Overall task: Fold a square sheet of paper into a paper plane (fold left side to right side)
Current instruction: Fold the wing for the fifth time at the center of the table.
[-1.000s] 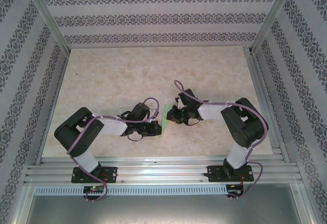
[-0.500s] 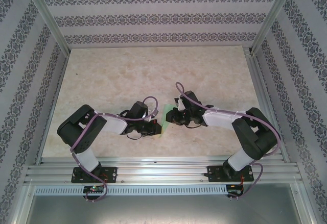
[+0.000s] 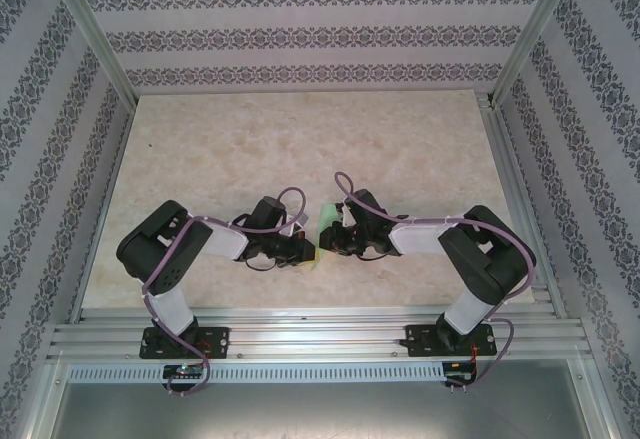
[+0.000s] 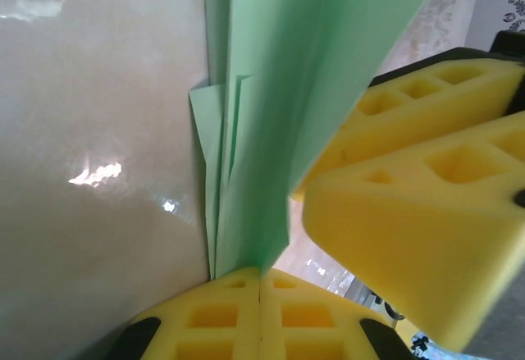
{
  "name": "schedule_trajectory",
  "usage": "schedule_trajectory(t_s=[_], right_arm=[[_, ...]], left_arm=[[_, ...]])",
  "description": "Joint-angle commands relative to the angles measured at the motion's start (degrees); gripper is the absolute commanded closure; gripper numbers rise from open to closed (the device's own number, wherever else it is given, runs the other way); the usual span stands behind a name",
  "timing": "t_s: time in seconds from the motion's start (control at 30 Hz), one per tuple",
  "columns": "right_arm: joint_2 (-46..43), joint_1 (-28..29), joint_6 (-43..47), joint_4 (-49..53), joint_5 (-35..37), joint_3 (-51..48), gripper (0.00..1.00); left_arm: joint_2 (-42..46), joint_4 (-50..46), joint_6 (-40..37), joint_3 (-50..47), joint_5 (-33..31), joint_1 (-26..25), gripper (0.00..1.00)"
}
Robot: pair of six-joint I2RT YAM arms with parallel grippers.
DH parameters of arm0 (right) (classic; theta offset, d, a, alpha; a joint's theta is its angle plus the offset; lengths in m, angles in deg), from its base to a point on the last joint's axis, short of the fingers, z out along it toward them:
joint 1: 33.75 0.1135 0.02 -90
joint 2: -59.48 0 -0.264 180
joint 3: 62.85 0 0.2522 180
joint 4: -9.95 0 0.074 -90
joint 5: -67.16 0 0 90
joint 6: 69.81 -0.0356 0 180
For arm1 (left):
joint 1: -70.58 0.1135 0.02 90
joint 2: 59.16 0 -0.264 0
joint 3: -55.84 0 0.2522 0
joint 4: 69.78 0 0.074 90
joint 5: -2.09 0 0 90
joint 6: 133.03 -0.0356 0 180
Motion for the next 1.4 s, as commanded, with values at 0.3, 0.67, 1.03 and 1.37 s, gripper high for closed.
schedule_trajectory(t_s=[0.3,0.67,1.03,1.37], right_arm=[[3.2,0.8,-0.9,-0.2,1.4,2.6,0.81],[6.1,0.7,-1.0,9.3,5.4,3.1,0.84],[6.7,0.7,-0.6,11.7,6.3,4.1,0.87],[6.5,0.7,-0.4,12.1,6.4,4.3,0.88]], left_arm=[[-2.8,2.1,0.5,-0.4,-2.2,0.8,1.0],[4.7,-12.3,-6.7,-0.1,-8.7,1.0,0.95],[12.0,-11.1,-5.7,-2.7,-6.1,0.5,1.0],[8.2,-9.1,-4.5,3.1,-4.9,-2.6,1.0]])
